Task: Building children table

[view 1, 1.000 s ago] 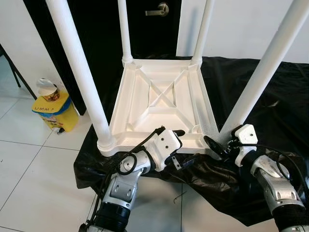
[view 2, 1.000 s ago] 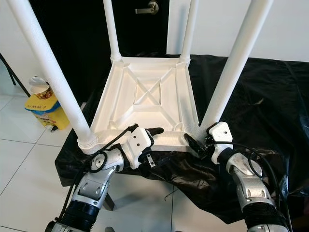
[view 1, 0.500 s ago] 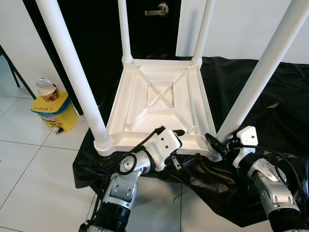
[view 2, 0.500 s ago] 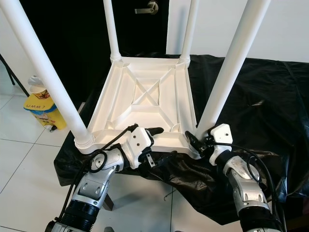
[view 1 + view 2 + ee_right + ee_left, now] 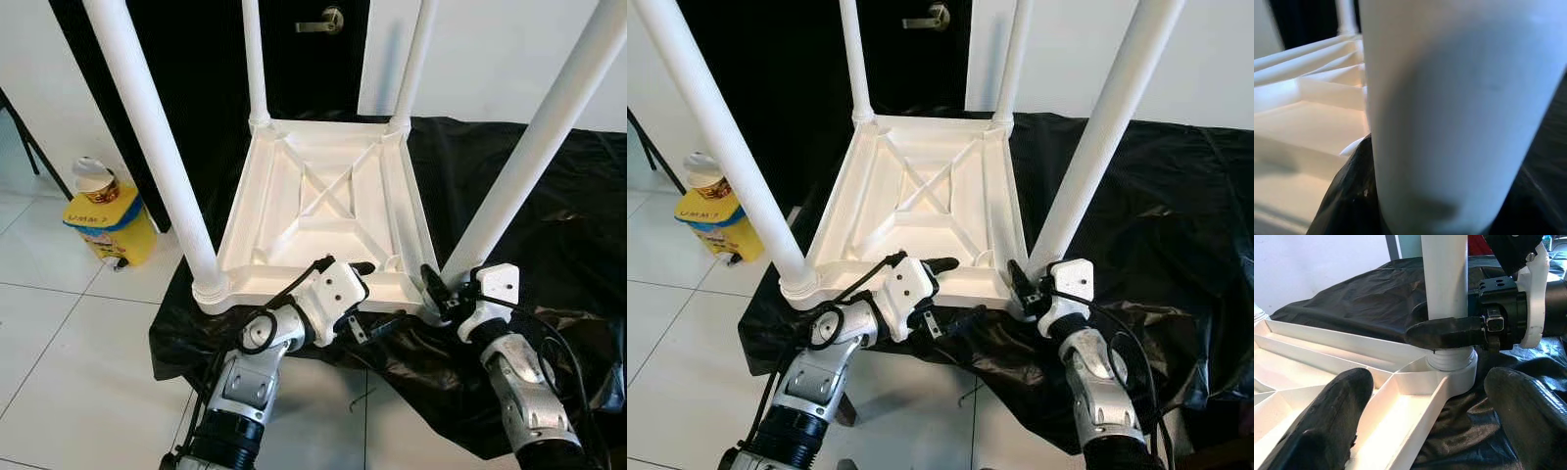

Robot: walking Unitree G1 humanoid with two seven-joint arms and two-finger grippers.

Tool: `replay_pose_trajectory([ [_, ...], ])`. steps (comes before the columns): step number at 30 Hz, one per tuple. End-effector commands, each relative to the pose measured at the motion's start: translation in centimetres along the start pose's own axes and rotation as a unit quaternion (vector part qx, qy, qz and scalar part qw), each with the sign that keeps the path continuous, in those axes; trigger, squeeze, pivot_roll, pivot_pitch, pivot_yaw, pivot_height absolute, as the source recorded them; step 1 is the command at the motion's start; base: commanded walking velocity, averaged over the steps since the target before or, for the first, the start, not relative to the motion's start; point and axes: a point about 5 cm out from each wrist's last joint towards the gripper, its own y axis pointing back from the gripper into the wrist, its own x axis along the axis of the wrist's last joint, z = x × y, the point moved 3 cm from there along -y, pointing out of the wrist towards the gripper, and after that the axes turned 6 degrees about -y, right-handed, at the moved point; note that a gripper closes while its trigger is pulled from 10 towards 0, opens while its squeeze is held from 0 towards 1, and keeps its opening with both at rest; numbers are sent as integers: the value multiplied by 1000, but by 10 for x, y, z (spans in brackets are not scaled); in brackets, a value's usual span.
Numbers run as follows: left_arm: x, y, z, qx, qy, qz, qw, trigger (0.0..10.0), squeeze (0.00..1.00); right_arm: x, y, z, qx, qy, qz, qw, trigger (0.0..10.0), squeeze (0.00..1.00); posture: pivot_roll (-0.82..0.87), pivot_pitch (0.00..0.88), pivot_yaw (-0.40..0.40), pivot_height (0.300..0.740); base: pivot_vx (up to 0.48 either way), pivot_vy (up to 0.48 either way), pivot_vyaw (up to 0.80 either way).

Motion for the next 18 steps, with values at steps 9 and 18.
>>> replay_pose_trajectory([
  [9, 1, -6, -20, 103, 6, 1, 995, 10000, 0, -34, 10, -12, -141, -95, -43, 985, 10000, 0, -56, 0, -22, 740, 0, 0, 0],
  [18, 5, -12, -24, 109, 5, 11, 994, 10000, 0, -29, 10, -19, -126, -71, -37, 989, 10000, 0, -60, 0, -32, 740, 0, 0, 0],
])
